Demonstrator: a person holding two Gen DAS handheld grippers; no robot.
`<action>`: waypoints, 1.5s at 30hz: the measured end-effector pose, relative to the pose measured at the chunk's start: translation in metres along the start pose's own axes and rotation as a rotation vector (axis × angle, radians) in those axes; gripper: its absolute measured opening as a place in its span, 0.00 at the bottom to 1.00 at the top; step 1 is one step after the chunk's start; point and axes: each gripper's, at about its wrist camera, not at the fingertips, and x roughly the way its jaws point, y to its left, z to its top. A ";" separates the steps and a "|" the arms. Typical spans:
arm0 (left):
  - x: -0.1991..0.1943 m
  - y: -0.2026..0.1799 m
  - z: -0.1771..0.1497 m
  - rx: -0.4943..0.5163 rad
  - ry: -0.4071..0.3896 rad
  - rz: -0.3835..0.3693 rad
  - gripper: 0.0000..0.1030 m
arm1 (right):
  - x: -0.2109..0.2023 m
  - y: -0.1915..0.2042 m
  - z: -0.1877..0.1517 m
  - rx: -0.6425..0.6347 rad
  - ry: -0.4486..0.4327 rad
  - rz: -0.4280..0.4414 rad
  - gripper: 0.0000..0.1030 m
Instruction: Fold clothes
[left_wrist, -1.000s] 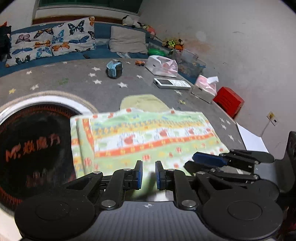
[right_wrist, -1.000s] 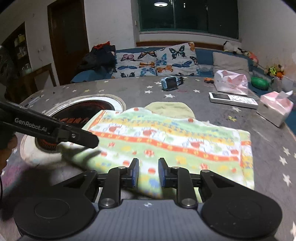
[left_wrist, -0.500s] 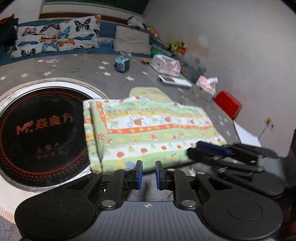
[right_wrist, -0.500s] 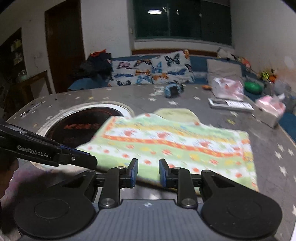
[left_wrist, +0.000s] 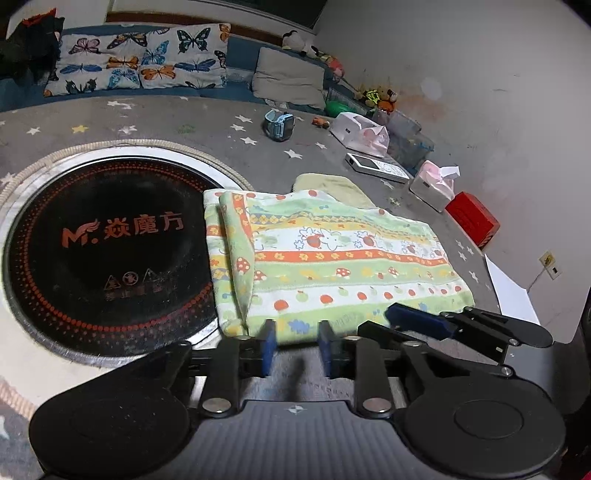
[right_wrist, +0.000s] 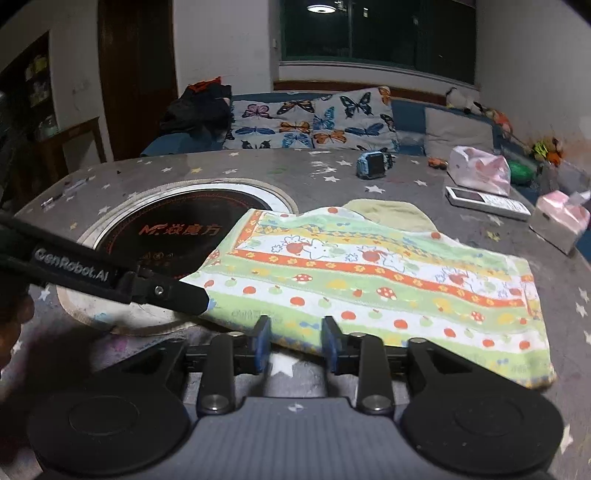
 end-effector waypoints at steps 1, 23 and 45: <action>-0.002 -0.002 -0.002 0.003 -0.003 0.005 0.37 | -0.001 0.001 -0.001 0.004 0.001 -0.008 0.39; -0.038 -0.027 -0.036 0.132 -0.073 0.169 0.89 | -0.038 -0.002 -0.026 0.198 0.015 -0.134 0.80; -0.055 -0.034 -0.055 0.146 -0.096 0.195 1.00 | -0.062 0.003 -0.044 0.274 -0.023 -0.199 0.95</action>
